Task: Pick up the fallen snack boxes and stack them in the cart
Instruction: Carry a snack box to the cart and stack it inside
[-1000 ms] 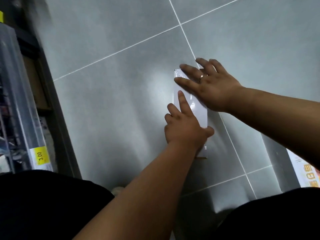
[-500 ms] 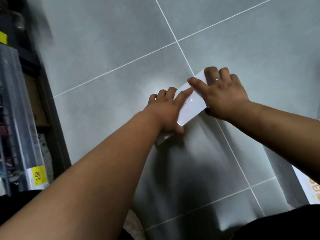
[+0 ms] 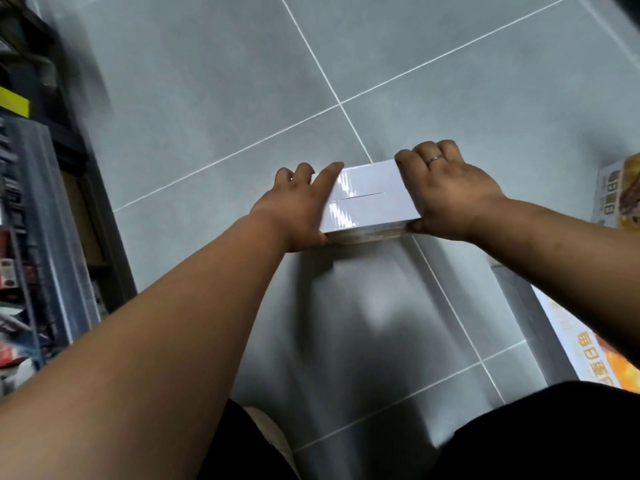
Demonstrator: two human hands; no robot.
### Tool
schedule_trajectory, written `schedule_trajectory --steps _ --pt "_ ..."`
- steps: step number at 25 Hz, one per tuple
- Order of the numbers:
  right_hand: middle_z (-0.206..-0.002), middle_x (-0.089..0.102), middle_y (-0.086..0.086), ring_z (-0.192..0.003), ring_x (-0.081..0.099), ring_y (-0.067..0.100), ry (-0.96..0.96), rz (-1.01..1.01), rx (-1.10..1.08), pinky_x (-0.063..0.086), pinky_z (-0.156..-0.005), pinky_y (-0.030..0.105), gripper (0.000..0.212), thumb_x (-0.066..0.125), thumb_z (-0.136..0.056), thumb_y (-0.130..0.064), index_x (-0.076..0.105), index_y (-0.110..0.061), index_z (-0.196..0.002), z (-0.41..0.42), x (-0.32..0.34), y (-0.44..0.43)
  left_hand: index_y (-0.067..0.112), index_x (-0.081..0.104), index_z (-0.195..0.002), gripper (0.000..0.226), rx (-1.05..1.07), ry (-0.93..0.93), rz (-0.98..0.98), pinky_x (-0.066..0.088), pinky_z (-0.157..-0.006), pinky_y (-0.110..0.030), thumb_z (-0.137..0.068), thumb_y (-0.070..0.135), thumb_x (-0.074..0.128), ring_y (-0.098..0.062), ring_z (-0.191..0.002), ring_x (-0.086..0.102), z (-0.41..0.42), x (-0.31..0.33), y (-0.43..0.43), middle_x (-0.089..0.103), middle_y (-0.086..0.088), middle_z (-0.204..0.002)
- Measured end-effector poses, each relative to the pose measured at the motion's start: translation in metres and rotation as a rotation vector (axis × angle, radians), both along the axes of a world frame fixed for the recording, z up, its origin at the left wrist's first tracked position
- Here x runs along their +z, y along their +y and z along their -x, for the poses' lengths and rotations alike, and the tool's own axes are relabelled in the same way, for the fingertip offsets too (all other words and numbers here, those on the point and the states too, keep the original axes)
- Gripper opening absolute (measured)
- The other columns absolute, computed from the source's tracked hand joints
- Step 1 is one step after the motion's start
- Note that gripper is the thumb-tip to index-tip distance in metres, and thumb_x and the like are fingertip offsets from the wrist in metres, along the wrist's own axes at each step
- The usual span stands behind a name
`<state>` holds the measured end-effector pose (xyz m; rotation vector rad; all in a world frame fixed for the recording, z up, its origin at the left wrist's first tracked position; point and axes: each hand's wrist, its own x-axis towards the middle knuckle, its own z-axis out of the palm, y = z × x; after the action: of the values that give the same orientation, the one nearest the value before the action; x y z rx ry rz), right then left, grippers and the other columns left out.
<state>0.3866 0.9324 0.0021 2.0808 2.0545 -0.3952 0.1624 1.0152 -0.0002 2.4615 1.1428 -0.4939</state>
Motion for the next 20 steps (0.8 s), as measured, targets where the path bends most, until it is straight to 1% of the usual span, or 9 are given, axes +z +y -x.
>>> schedule_trajectory --steps 2,4,7,9,11,13,16,18,20 --pt "-0.129 0.037 0.009 -0.120 0.030 0.031 0.028 -0.012 -0.036 0.050 -0.070 0.041 0.097 0.085 -0.061 -0.042 0.027 -0.016 -0.135 0.002 0.040 -0.003 0.037 0.000 -0.151 0.114 -0.024 -0.001 -0.010 0.039 -0.103 -0.052 -0.063 0.065 0.067 -0.037 -0.130 0.027 0.000 0.042 0.005 0.028 -0.009 -0.145" --pt "-0.131 0.036 0.009 -0.121 0.030 0.031 0.047 -0.009 -0.057 0.051 -0.072 0.043 0.099 0.083 -0.063 -0.044 0.026 -0.016 -0.138 0.007 0.090 -0.011 0.034 0.005 -0.151 0.114 -0.047 -0.011 -0.023 0.038 -0.104 -0.051 -0.061 0.066 0.066 -0.037 -0.127 0.029 0.002 0.095 0.007 0.031 -0.009 -0.144" --pt "-0.132 0.036 0.008 -0.121 0.030 0.030 0.069 -0.014 -0.088 0.048 -0.070 0.041 0.099 0.082 -0.065 -0.048 0.025 -0.017 -0.140 0.007 0.189 -0.028 0.018 0.022 -0.148 0.115 -0.041 -0.039 -0.034 0.038 -0.103 -0.048 -0.052 0.072 0.052 -0.037 -0.121 0.034 0.005 0.196 -0.004 0.038 -0.009 -0.139" --pt "-0.132 0.036 0.007 -0.121 0.029 0.028 0.084 -0.047 -0.101 0.047 -0.070 0.040 0.097 0.080 -0.066 -0.048 0.025 -0.018 -0.140 0.004 0.262 -0.039 0.018 0.027 -0.145 0.115 -0.040 -0.077 -0.043 0.040 -0.101 -0.049 -0.047 0.076 0.046 -0.034 -0.119 0.036 0.004 0.266 -0.014 0.040 -0.005 -0.136" --pt "-0.131 0.036 0.007 -0.121 0.029 0.028 0.103 -0.062 -0.116 0.049 -0.072 0.041 0.095 0.080 -0.065 -0.046 0.027 -0.018 -0.140 0.002 0.331 -0.052 0.025 0.027 -0.143 0.110 -0.012 -0.106 -0.026 0.042 -0.099 -0.047 -0.048 0.070 0.058 -0.030 -0.121 0.034 0.002 0.330 -0.022 0.039 0.001 -0.135" --pt "-0.130 0.037 0.007 -0.121 0.030 0.029 0.095 -0.084 -0.141 0.049 -0.071 0.040 0.094 0.081 -0.064 -0.043 0.029 -0.018 -0.139 -0.002 0.407 -0.067 0.030 0.026 -0.142 0.103 0.002 -0.140 -0.015 0.043 -0.099 -0.044 -0.053 0.055 0.073 -0.028 -0.124 0.031 -0.003 0.402 -0.032 0.038 0.005 -0.135" --pt "-0.129 0.038 0.007 -0.119 0.032 0.030 0.088 -0.100 -0.184 0.051 -0.071 0.042 0.093 0.082 -0.061 -0.041 0.030 -0.020 -0.136 -0.014 0.516 -0.095 0.030 0.027 -0.142 0.106 -0.056 -0.168 -0.042 0.041 -0.102 -0.045 -0.049 0.060 0.068 -0.029 -0.124 0.032 -0.022 0.514 -0.049 0.039 0.005 -0.134" --pt "-0.128 0.038 0.007 -0.117 0.032 0.030 0.096 -0.073 -0.207 0.051 -0.078 0.045 0.096 0.082 -0.058 -0.044 0.028 -0.022 -0.135 -0.027 0.579 -0.118 0.030 0.027 -0.144 0.109 -0.107 -0.151 -0.038 0.039 -0.103 -0.044 -0.047 0.063 0.064 -0.030 -0.122 0.033 -0.033 0.581 -0.067 0.039 0.005 -0.135" --pt "-0.129 0.037 0.006 -0.117 0.032 0.029 0.099 -0.062 -0.215 0.048 -0.086 0.045 0.100 0.082 -0.059 -0.048 0.027 -0.023 -0.138 -0.039 0.634 -0.139 0.030 0.025 -0.145 0.109 -0.176 -0.149 -0.052 0.038 -0.104 -0.043 -0.048 0.061 0.063 -0.032 -0.120 0.036 -0.044 0.632 -0.082 0.039 0.003 -0.135"
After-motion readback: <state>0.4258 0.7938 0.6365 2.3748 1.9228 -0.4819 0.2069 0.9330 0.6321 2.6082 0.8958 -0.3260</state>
